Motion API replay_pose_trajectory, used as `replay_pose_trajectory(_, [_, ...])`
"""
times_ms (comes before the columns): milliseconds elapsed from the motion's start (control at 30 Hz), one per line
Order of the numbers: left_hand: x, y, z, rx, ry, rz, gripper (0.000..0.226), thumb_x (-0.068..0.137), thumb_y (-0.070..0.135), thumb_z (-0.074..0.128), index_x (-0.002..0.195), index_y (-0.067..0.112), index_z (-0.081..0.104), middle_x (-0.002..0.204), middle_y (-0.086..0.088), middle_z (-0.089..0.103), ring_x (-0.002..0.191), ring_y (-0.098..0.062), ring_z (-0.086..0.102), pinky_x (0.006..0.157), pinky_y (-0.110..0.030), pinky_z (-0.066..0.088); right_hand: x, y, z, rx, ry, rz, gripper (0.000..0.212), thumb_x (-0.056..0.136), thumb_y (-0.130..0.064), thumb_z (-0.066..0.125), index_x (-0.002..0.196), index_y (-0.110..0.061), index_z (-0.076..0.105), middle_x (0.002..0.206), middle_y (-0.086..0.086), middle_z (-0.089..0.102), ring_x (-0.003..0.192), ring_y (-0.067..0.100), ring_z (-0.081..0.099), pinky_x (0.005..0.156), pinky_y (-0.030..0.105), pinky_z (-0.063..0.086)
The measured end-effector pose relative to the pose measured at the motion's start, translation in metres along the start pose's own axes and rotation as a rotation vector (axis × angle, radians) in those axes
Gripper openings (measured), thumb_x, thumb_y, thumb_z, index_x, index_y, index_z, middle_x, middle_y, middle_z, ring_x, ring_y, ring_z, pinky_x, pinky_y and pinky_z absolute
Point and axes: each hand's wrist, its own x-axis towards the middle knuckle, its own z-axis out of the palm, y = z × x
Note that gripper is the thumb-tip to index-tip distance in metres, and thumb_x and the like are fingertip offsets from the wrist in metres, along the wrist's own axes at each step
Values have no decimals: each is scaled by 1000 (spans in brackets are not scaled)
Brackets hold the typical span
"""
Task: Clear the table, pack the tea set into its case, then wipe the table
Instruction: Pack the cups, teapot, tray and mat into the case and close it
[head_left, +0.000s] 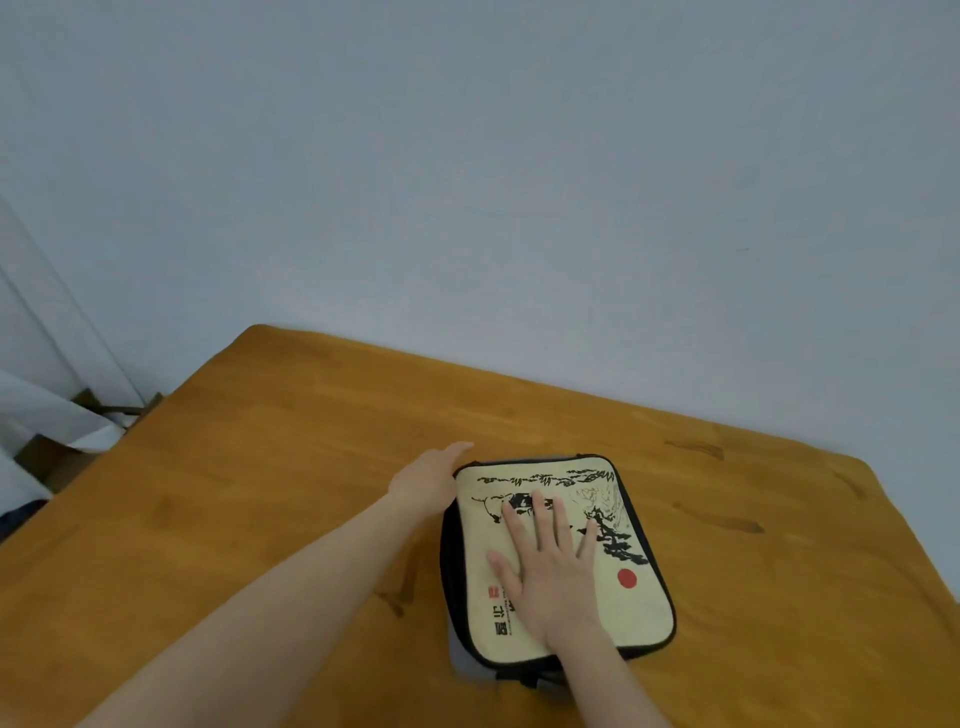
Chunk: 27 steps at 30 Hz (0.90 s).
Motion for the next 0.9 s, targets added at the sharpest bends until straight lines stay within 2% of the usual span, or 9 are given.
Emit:
replay_pose_trajectory(100, [25, -4, 1, 27, -68, 115, 54, 93, 9, 43, 135, 42, 45, 143, 2, 47, 122, -18, 50, 96, -38, 48, 1, 0, 5, -12, 19, -3, 61, 98, -66, 22, 148, -34, 37, 154, 7, 36, 141, 32, 35, 106, 62, 16])
replay_pose_trajectory(200, [35, 0, -8, 139, -149, 179, 40, 96, 8, 40, 128, 24, 56, 134, -2, 53, 119, -23, 50, 98, -37, 43, 1, 0, 7, -15, 11, 0, 62, 98, -67, 20, 150, -36, 30, 158, 6, 28, 145, 31, 25, 108, 61, 10])
replay_pose_trajectory(333, [39, -6, -22, 260, -190, 239, 23, 100, 15, 37, 108, 18, 58, 106, -7, 68, 92, -23, 62, 81, -35, 48, 0, 0, 9, -11, 18, 11, 64, 96, -69, 9, 153, -39, 16, 162, 3, 10, 149, 31, 6, 112, 61, 0])
replay_pose_trajectory(400, [36, -10, -22, 286, -154, 261, 19, 99, 16, 38, 103, 20, 56, 99, -5, 69, 85, -22, 62, 75, -34, 49, 0, 0, 8, -8, 31, 7, 65, 95, -70, 3, 153, -41, 10, 162, 2, 4, 149, 30, -2, 113, 61, -3])
replay_pose_trajectory(467, [31, -8, -21, 378, -78, 297, 18, 100, 16, 37, 105, 18, 55, 91, -2, 64, 80, -23, 57, 67, -33, 46, 0, 0, 5, -2, 20, 9, 67, 93, -71, -3, 153, -42, 4, 162, 2, -2, 149, 28, -9, 113, 61, -6])
replay_pose_trajectory(567, [21, -8, -22, 618, 9, 312, 16, 99, 9, 37, 107, 17, 49, 76, 4, 47, 68, -22, 49, 53, -32, 38, -1, -1, 2, 6, -2, 7, 71, 87, -73, -14, 151, -43, -6, 162, 0, -11, 147, 27, -17, 113, 60, -12])
replay_pose_trajectory(700, [-2, -25, -30, 818, -2, 348, 31, 92, -1, 42, 115, 20, 44, 84, 3, 46, 66, -21, 48, 44, -29, 27, -2, -4, -1, -8, -25, 18, 71, 83, -72, -18, 148, -44, -13, 161, 0, -15, 147, 25, -19, 112, 61, -15])
replay_pose_trajectory(800, [-28, -28, -31, 859, -36, 382, 42, 88, -5, 43, 122, 20, 41, 85, 1, 46, 66, -22, 50, 43, -30, 27, -2, -6, -3, -17, -39, 36, 68, 87, -70, -11, 150, -44, -12, 162, -1, -15, 147, 24, -19, 112, 62, -15])
replay_pose_trajectory(900, [-50, -24, -24, 874, -77, 363, 43, 89, -5, 44, 125, 18, 42, 93, -1, 52, 66, -20, 49, 42, -28, 27, -2, -8, -4, -30, -47, 50, 66, 90, -68, -5, 151, -44, -11, 162, -1, -14, 148, 24, -19, 113, 63, -13])
